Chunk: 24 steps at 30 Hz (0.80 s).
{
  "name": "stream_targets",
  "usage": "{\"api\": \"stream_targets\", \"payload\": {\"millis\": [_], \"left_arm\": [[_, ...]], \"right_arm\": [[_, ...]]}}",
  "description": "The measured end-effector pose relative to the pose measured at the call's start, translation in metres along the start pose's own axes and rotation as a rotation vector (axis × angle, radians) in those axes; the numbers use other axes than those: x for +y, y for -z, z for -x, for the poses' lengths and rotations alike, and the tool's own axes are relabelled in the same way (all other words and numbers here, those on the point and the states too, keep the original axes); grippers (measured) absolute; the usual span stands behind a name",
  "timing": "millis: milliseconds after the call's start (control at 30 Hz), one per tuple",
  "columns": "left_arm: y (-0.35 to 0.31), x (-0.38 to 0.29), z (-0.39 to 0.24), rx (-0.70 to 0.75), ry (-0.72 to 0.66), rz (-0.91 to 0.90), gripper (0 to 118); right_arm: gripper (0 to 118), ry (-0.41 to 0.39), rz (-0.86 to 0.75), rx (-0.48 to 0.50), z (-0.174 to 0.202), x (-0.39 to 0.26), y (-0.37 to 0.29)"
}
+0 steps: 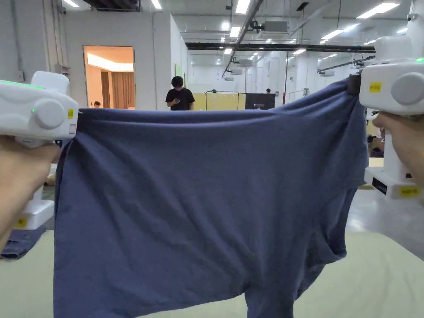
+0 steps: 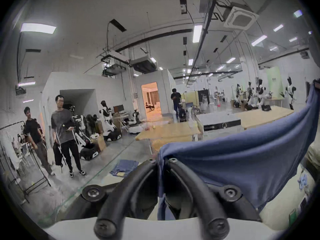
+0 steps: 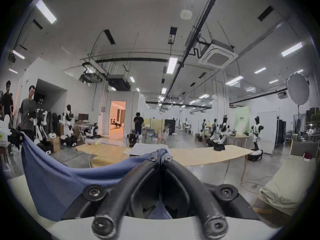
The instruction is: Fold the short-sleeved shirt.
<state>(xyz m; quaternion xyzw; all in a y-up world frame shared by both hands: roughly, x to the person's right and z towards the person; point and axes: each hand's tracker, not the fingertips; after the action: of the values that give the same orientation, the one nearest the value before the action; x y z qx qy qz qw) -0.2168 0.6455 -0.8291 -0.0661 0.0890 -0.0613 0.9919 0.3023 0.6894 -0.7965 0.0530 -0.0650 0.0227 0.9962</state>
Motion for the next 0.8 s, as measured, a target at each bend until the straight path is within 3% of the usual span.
{"api": "stream_targets", "payload": {"millis": [233, 533, 800], "left_arm": [[0.018, -0.016, -0.006, 0.010, 0.032, 0.039, 0], [0.041, -0.152, -0.030, -0.011, -0.008, 0.159, 0], [-0.039, -0.200, -0.019, -0.125, -0.071, 0.118, 0]], "right_arm": [[0, -0.026, -0.011, 0.004, 0.004, -0.013, 0.009], [0, 0.001, 0.087, -0.026, 0.003, -0.140, -0.003], [0, 0.040, 0.066, 0.002, -0.022, -0.177, -0.095]]}}
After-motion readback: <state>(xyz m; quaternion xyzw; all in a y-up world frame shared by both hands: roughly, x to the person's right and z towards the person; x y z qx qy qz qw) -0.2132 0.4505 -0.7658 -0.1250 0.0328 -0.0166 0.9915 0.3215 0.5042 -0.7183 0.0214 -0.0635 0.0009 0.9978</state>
